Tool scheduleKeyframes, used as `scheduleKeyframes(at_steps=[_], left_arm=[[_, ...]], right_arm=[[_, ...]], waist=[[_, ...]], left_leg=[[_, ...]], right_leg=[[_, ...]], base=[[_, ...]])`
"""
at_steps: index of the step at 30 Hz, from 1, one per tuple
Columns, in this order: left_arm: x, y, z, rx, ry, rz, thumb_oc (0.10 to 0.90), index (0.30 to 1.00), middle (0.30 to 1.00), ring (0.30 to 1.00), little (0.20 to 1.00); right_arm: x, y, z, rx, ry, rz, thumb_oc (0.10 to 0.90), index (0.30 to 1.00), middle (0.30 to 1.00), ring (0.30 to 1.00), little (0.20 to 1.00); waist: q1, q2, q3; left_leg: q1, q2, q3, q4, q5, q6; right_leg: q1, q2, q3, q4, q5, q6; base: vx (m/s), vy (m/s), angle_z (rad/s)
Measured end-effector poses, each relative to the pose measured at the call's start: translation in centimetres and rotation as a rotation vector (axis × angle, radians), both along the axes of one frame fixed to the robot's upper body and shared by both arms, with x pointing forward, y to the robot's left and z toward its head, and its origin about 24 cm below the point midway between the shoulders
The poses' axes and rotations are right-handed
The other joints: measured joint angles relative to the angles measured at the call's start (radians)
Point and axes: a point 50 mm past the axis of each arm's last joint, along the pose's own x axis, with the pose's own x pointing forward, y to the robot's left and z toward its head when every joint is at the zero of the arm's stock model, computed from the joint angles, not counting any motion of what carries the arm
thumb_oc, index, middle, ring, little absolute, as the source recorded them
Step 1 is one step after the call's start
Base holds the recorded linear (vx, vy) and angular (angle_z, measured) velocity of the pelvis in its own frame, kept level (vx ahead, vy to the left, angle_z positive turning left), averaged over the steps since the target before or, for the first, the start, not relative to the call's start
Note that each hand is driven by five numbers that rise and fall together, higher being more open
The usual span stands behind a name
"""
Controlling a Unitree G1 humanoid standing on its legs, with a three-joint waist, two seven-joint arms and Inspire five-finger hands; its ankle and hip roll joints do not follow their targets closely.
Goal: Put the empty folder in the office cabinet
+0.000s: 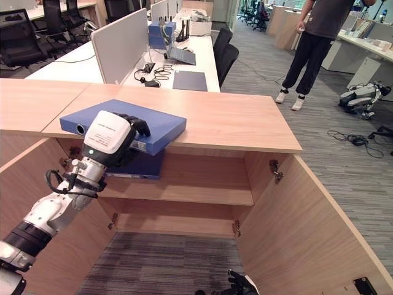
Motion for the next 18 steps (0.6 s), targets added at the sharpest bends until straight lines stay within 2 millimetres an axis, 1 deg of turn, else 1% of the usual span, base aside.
scheduleKeyframes(at_steps=[1,2,4,5,8,9,11,13,15,17,18], left_arm=[[-0.7,-0.1,0.1,-0.041,0.0,-0.016,0.4,0.3,0.3,0.3,0.3],[-2.0,-0.4,0.8,-0.193,0.003,-0.046,0.4,0.3,0.3,0.3,0.3],[-3.7,-1.3,2.5,-0.489,-0.02,-0.144,0.4,0.3,0.3,0.3,0.3],[-5.1,-1.7,4.3,-0.7,-0.05,-0.262,0.4,0.3,0.3,0.3,0.3],[-6.7,-2.6,6.9,-0.967,-0.033,-0.519,0.4,0.3,0.3,0.3,0.3],[-7.1,-2.8,7.7,-1.034,-0.038,-0.604,0.4,0.3,0.3,0.3,0.3],[-7.6,-2.9,8.7,-1.11,-0.02,-0.723,0.4,0.3,0.3,0.3,0.3],[-8.0,-3.2,9.8,-1.201,0.078,-0.904,0.4,0.3,0.3,0.3,0.3],[-8.0,-3.6,10.0,-1.258,0.163,-1.0,0.4,0.3,0.3,0.3,0.3],[-7.9,-4.2,9.7,-1.312,0.284,-1.095,0.4,0.3,0.3,0.3,0.3],[-7.8,-4.4,9.5,-1.323,0.32,-1.115,0.4,0.3,0.3,0.3,0.3]], right_arm=[[0.3,0.1,0.1,0.004,-0.014,0.003,0.8,0.9,0.9,0.9,0.9],[1.0,0.3,0.6,0.016,-0.045,-0.001,0.8,0.9,0.9,0.9,0.9],[1.9,0.8,1.1,0.048,-0.089,-0.017,0.8,0.9,0.9,0.9,0.9],[3.0,1.1,1.7,0.075,-0.14,-0.03,0.8,0.9,0.9,0.9,0.9],[4.8,1.3,2.7,0.112,-0.208,-0.057,0.8,0.9,0.9,0.9,0.9],[5.5,1.3,3.0,0.117,-0.228,-0.06,0.8,0.9,0.9,0.9,0.9],[6.3,1.3,3.3,0.119,-0.252,-0.059,0.8,0.9,0.9,0.9,0.9],[6.6,0.8,3.5,0.105,-0.262,-0.057,0.8,0.9,0.9,0.9,0.9],[6.4,0.3,3.4,0.089,-0.25,-0.062,0.8,0.9,0.9,0.9,0.9],[5.9,-0.2,3.2,0.072,-0.229,-0.068,0.8,0.9,0.9,0.9,0.9],[5.8,-0.3,3.2,0.069,-0.225,-0.069,0.8,0.9,0.9,0.9,0.9]], waist=[[0.0,0.004,0.0],[-0.004,0.012,0.004],[0.003,0.019,0.008],[0.005,0.025,0.012],[0.02,0.046,0.012],[0.025,0.051,0.014],[0.03,0.061,0.014],[0.043,0.079,0.015],[0.046,0.087,0.019],[0.049,0.094,0.024],[0.048,0.096,0.026]], left_leg=[[0.0,0.0,0.001,0.0,0.0,0.0],[-0.001,-0.001,0.001,0.0,0.0,0.0],[-0.001,0.0,-0.003,0.0,0.005,0.007],[0.0,0.0,-0.007,0.0,0.005,0.007],[0.0,-0.001,-0.025,0.0,-0.006,0.006],[-0.001,-0.001,-0.029,0.0,-0.005,0.006],[0.0,0.0,-0.033,0.0,-0.003,0.004],[0.001,0.0,-0.044,0.0,-0.003,0.004],[-0.001,-0.001,-0.053,0.0,-0.003,0.004],[-0.002,-0.001,-0.064,0.0,-0.002,0.003],[-0.001,-0.001,-0.066,0.0,-0.002,0.003]], right_leg=[[0.0,0.0,0.0,0.0,0.0,0.0],[-0.001,-0.001,0.0,0.0,-0.001,-0.001],[0.001,0.0,-0.006,0.0,-0.003,-0.002],[0.004,0.0,-0.008,0.0,-0.005,-0.002],[0.018,-0.001,-0.022,0.0,-0.011,0.0],[0.019,-0.001,-0.026,0.0,-0.011,0.0],[0.019,-0.001,-0.03,0.0,-0.012,0.0],[0.03,-0.001,-0.041,0.0,-0.016,-0.003],[0.032,-0.001,-0.051,0.0,-0.018,-0.003],[0.037,-0.002,-0.058,0.0,-0.02,-0.001],[0.037,-0.002,-0.059,0.0,-0.021,-0.001]], base=[[-0.04,-0.031,0.0],[0.0,0.0,0.0],[0.01,-0.02,0.06],[0.01,-0.024,0.17],[-0.01,-0.023,0.16],[-0.01,-0.019,0.11],[-0.02,-0.018,0.12],[-0.04,-0.015,0.11],[-0.01,-0.012,0.12],[-0.02,-0.018,0.15],[-0.02,-0.016,0.11]])
